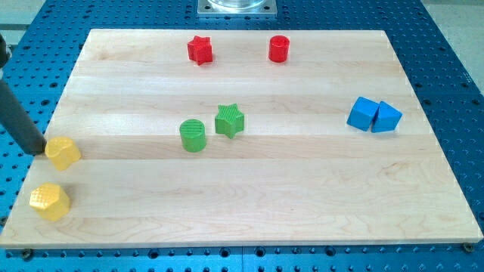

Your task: Move the heart into hexagon

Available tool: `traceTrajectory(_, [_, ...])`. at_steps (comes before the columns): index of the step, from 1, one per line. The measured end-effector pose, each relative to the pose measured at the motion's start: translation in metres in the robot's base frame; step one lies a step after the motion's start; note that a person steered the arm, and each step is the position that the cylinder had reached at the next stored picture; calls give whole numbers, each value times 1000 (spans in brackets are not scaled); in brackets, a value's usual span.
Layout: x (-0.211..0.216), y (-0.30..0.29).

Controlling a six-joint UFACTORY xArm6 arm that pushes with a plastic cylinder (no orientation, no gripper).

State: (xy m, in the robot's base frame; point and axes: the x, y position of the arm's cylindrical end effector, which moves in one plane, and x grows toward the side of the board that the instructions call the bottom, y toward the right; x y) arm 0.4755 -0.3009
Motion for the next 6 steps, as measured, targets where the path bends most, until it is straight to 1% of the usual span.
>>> traceTrajectory(1, [7,35])
traceTrajectory(2, [15,35])
traceTrajectory(3, [58,21])
traceTrajectory(4, [78,19])
traceTrajectory(5, [46,4])
traceTrajectory(6, [9,25])
